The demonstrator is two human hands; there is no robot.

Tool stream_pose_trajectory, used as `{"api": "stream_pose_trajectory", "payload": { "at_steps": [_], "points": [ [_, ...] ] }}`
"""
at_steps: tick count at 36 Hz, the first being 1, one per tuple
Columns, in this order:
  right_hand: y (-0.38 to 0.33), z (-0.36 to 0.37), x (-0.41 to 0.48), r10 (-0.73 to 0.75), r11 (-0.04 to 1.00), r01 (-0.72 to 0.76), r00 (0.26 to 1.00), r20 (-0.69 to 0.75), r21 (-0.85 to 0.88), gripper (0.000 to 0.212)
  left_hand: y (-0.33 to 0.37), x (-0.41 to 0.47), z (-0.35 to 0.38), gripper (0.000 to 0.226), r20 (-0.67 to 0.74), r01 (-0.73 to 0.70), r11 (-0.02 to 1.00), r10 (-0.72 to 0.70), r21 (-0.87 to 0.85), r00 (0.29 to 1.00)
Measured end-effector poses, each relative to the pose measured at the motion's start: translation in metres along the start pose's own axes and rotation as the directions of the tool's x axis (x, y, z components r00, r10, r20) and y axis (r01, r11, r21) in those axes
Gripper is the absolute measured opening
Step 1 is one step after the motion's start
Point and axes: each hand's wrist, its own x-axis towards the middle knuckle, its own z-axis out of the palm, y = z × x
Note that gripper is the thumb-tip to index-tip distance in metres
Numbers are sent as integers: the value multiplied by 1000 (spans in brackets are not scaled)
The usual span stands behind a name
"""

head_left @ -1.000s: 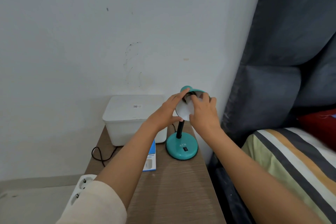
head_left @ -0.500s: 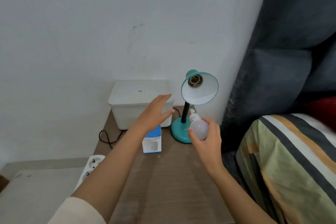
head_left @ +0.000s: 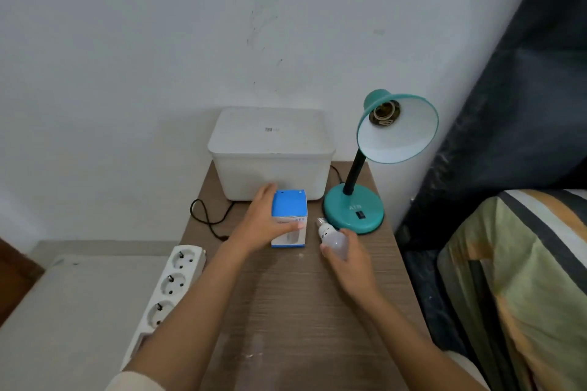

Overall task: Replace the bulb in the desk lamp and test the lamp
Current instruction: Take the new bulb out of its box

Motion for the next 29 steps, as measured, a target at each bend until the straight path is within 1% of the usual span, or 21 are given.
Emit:
{"api": "stream_pose_trajectory", "payload": {
  "at_steps": [3,6,10,12,14,16,19,22,24,25,29],
  "points": [
    [0,4,6,1,1000,0,999,34,-13,53,-5,4,3,109,13,13,1000,-13,-26,1000],
    [-1,6,9,-34,999,36,998,45,-38,53,-13,6,6,112,38,28,998,-26,-64,999],
    [-3,4,8,-74,992,80,995,67,-98,70,-19,5,9,109,4,16,992,-15,-123,1000],
    [-8,0,9,-157,980,160,987,28,-115,69,-22,5,10,108,-24,2,989,-6,-147,1000],
    [-18,-5,15,-279,953,273,960,-34,-130,59,-24,5,10,107,-25,-14,986,10,-165,1000],
    [-34,-10,23,-382,916,371,923,-52,-151,49,-26,4,10,105,-14,-28,983,26,-179,1000],
    [-59,-13,38,-494,844,490,869,42,-219,38,-29,2,10,104,-7,-43,984,43,-176,999],
    [-75,-10,51,-556,751,599,801,222,-279,39,-32,1,10,106,8,-41,984,43,-176,999],
    [-79,-7,56,-561,694,650,758,333,-309,42,-33,2,9,107,25,-40,984,45,-173,999],
    [-80,-6,58,-560,672,666,743,367,-323,42,-33,2,9,108,36,-38,985,45,-169,998],
    [-89,-10,63,-547,627,701,707,448,-341,43,-33,3,8,109,59,-34,988,43,-152,997]
  ]
}}
